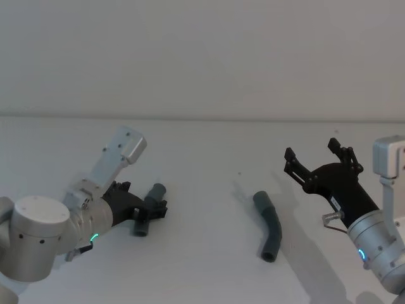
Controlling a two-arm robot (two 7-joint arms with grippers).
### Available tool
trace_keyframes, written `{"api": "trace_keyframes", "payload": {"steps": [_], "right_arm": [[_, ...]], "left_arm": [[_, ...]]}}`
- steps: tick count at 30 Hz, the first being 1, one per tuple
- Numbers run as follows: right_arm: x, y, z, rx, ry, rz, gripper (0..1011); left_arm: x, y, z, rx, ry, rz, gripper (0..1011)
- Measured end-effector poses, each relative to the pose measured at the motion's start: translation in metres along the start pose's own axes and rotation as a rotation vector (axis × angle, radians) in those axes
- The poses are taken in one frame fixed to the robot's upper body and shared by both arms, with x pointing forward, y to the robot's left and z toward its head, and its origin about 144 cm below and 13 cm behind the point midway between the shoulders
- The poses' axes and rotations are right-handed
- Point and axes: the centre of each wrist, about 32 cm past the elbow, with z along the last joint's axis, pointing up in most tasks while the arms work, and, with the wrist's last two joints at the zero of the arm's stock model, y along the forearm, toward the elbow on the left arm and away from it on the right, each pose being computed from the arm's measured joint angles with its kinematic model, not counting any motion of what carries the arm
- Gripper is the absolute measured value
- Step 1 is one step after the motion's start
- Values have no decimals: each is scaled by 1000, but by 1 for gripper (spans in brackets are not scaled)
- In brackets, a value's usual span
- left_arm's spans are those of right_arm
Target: Use both hands to pick up one end of the pipe from the table, align the ends, and insert them.
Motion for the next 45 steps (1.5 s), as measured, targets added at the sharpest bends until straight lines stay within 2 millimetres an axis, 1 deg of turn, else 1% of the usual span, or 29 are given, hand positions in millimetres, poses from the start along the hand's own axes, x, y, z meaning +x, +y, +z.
{"api": "trace_keyframes", "payload": {"steps": [15,18,19,21,25,27,29,31,32,34,35,36,37,38,39,41,45], "right_arm": [[0,0,0,0,0,0,1000],[0,0,0,0,0,0,1000],[0,0,0,0,0,0,1000],[0,0,0,0,0,0,1000],[0,0,0,0,0,0,1000],[0,0,0,0,0,0,1000],[0,0,0,0,0,0,1000],[0,0,0,0,0,0,1000],[0,0,0,0,0,0,1000],[0,0,0,0,0,0,1000],[0,0,0,0,0,0,1000],[0,0,0,0,0,0,1000],[0,0,0,0,0,0,1000],[0,0,0,0,0,0,1000],[0,0,0,0,0,0,1000],[0,0,0,0,0,0,1000],[0,0,0,0,0,0,1000]], "left_arm": [[-1,-1,1,-2,11,-17,1001],[-1,-2,1,-1,14,-20,973],[-1,-2,1,-1,15,-21,935],[-1,-2,2,-1,16,-23,907],[-1,-2,2,0,20,-28,808],[-1,-2,2,-1,21,-29,714],[-1,-3,2,0,22,-30,674],[-1,-3,2,0,23,-31,595],[-1,-3,2,-1,23,-32,595],[-1,-3,2,-1,23,-32,534],[-1,-3,2,-1,24,-33,473],[-1,-3,2,-1,24,-33,450],[-1,-3,2,-1,24,-33,390],[-1,-3,2,-1,24,-33,390],[-1,-3,2,-1,25,-34,365],[-1,-3,3,-1,25,-34,348],[-1,-3,3,0,25,-35,348]]}}
